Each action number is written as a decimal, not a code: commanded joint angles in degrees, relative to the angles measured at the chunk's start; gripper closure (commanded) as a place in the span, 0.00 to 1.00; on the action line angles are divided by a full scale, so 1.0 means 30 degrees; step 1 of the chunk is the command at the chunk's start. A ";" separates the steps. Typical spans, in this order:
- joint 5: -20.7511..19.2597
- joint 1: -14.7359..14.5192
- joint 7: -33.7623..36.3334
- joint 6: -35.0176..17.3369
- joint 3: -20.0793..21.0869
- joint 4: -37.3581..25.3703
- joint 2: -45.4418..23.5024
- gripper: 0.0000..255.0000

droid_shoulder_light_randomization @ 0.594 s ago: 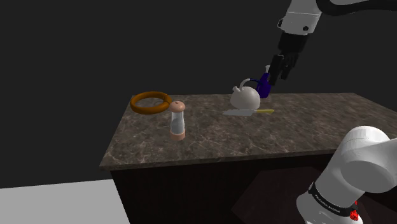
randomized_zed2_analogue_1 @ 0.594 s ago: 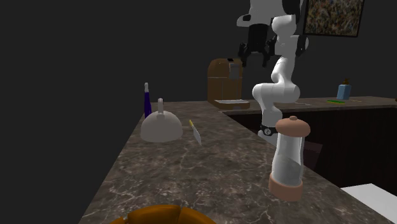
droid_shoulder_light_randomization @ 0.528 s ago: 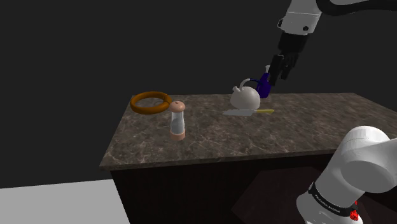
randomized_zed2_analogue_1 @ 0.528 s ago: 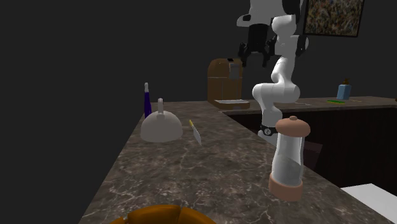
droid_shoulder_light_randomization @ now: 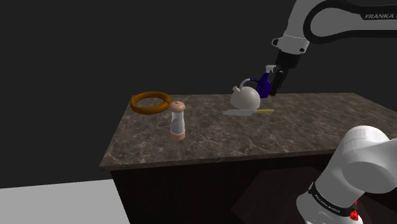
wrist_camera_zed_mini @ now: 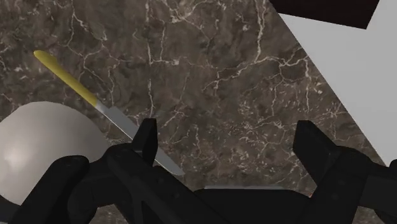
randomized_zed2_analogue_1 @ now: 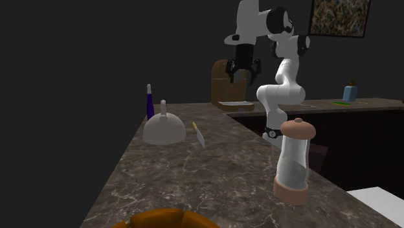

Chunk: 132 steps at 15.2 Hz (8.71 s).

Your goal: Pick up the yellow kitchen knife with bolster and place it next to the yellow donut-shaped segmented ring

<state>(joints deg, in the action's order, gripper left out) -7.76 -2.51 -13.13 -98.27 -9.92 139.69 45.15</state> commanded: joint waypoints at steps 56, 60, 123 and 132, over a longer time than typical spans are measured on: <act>0.2895 -0.5651 -2.1492 -1.0848 -1.1446 -0.2344 -1.2880 1.00; 0.2275 -0.5547 -2.0962 -0.9803 -1.1227 -0.2866 -1.2166 1.00; 0.8233 -1.0111 -1.1116 -0.7897 -0.4190 -1.7723 -2.6046 1.00; 0.8379 -1.0079 -1.1226 -0.8424 -0.4102 -1.7455 -2.6322 1.00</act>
<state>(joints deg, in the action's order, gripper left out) 17.37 -32.74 -46.81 -123.53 -22.24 87.30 -33.81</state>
